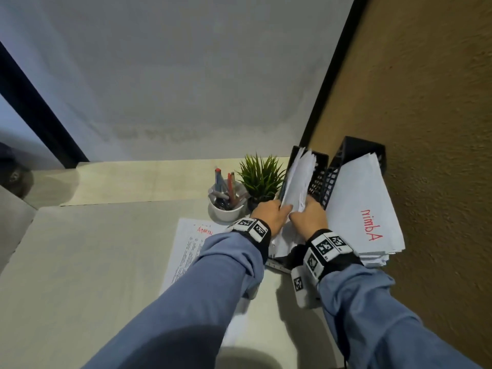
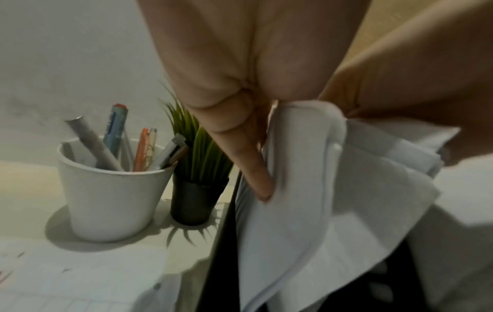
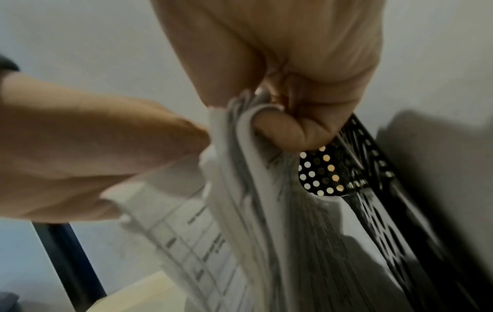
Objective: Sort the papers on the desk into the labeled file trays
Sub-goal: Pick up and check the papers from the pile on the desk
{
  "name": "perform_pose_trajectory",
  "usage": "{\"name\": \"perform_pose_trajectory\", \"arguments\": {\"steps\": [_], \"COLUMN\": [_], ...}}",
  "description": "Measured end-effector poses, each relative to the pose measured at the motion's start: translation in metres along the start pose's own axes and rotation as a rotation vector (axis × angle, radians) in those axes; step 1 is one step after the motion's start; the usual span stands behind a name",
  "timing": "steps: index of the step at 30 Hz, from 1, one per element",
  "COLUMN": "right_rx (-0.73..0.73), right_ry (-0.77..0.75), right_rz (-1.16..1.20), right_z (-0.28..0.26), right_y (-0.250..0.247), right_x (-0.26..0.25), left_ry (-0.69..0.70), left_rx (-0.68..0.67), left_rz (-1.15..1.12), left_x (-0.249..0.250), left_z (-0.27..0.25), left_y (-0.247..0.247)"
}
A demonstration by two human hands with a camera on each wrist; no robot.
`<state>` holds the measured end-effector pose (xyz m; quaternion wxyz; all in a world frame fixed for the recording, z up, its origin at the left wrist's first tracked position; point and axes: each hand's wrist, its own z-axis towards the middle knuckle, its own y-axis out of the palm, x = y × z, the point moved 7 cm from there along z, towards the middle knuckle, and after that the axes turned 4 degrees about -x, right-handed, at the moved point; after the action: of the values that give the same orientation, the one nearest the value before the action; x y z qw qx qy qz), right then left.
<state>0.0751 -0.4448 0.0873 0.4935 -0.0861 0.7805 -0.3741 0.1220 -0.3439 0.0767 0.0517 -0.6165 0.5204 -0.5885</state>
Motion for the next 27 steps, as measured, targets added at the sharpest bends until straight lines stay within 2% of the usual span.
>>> {"name": "perform_pose_trajectory", "arguments": {"steps": [4, 7, 9, 12, 15, 18, 21, 23, 27], "right_rx": [0.069, 0.156, 0.078, -0.233, -0.442, -0.426, -0.333, -0.311, -0.347], "right_ry": [-0.075, -0.162, -0.258, -0.280, -0.171, 0.041, 0.228, 0.305, 0.376], "right_rz": [0.010, 0.199, 0.293, 0.208, -0.007, -0.223, -0.134, -0.013, 0.115], "right_z": [-0.006, -0.037, -0.064, -0.093, -0.106, -0.107, -0.109, -0.109, -0.112], "right_y": [-0.011, -0.020, -0.005, 0.055, 0.118, 0.150, 0.155, 0.162, 0.179], "right_x": [-0.012, -0.021, -0.024, -0.009, 0.024, 0.058, 0.067, 0.072, 0.080], "left_ry": [0.050, -0.048, -0.217, -0.526, -0.705, -0.767, -0.796, -0.794, -0.632], "left_rx": [0.158, 0.322, 0.389, 0.400, 0.369, 0.363, 0.350, 0.289, 0.214], "left_rz": [-0.168, -0.366, -0.303, -0.132, -0.168, -0.297, -0.465, -0.518, -0.452], "left_x": [-0.011, -0.067, -0.123, -0.206, -0.261, -0.283, -0.287, -0.288, -0.283], "left_z": [-0.021, -0.048, -0.066, -0.101, -0.131, -0.148, -0.156, -0.161, -0.162], "left_y": [-0.026, -0.043, -0.048, -0.048, -0.033, -0.016, -0.001, 0.012, 0.021]}}
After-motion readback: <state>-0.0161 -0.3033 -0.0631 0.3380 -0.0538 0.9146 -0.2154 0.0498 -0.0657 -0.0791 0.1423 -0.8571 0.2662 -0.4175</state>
